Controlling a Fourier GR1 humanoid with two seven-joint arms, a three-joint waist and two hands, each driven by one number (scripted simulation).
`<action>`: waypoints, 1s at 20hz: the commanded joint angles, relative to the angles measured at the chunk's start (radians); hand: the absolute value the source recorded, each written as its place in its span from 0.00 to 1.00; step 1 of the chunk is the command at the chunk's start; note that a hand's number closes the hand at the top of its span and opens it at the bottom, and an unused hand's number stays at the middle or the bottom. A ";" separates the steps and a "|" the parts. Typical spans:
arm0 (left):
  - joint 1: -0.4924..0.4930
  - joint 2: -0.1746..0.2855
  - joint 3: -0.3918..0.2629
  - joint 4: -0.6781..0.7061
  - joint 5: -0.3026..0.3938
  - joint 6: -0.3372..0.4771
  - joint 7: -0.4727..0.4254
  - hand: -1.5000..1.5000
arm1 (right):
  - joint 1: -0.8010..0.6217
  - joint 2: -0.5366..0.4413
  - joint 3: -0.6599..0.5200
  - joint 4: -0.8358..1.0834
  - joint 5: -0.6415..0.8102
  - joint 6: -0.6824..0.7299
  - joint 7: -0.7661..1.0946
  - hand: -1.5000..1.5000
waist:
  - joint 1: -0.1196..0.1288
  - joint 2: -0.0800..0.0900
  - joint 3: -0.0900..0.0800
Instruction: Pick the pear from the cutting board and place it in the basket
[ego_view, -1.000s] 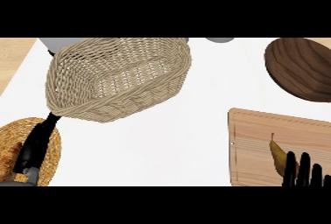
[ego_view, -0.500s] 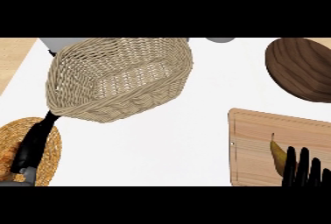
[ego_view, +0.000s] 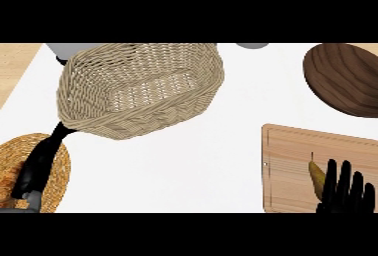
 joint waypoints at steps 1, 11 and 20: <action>-0.009 -0.050 -0.035 0.058 -0.048 0.007 0.024 0.50 | -0.049 0.012 -0.038 0.094 -0.024 -0.023 0.008 0.00 | -0.005 0.011 -0.010; -0.008 -0.074 0.038 0.131 -0.069 -0.060 -0.042 0.50 | -0.106 -0.031 -0.147 0.227 -0.098 -0.107 -0.025 0.00 | -0.002 0.010 -0.010; 0.019 -0.124 0.021 0.072 -0.118 -0.052 -0.007 0.50 | -0.103 -0.056 -0.209 0.244 -0.138 -0.126 -0.037 0.00 | -0.001 0.009 -0.010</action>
